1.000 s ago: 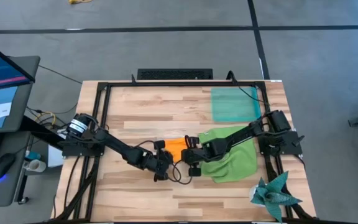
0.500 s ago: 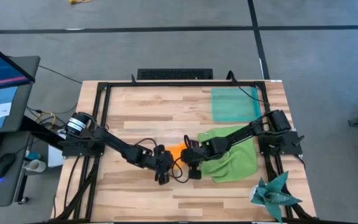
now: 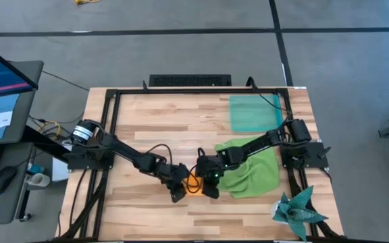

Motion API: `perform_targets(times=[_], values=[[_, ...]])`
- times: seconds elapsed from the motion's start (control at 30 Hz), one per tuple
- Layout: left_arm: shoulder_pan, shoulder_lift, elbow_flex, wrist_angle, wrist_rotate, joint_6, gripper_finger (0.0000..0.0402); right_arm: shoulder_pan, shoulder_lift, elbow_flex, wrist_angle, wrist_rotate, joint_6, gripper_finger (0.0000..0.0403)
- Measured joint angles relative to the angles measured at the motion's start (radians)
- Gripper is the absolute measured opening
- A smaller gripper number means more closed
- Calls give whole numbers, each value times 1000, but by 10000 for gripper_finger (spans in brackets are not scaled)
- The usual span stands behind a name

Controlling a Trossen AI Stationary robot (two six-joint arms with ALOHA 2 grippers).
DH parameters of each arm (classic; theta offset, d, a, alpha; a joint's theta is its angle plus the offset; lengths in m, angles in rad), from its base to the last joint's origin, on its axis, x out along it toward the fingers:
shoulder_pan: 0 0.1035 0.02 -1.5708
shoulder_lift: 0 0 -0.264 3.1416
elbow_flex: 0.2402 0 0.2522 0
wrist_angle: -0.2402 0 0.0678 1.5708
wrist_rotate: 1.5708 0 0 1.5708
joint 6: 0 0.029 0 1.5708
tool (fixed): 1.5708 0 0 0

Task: Roll microfiber towels into tight, uniform cylinder then place into a basket
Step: Roll the orange towel

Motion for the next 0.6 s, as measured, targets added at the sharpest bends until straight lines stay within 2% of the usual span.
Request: perform_targets(times=[0.2, 0.43, 0.6], values=[[30, 0, 0, 14, 122, -44, 17, -9, -1, 1, -2, -20, 55, 25], [33, 0, -2, 2, 114, -31, 17, -16, -4, 1, -5, 57, 203, 20], [33, 0, -2, -1, 112, -28, 23, -22, -4, 1, -5, 70, 301, 26]])
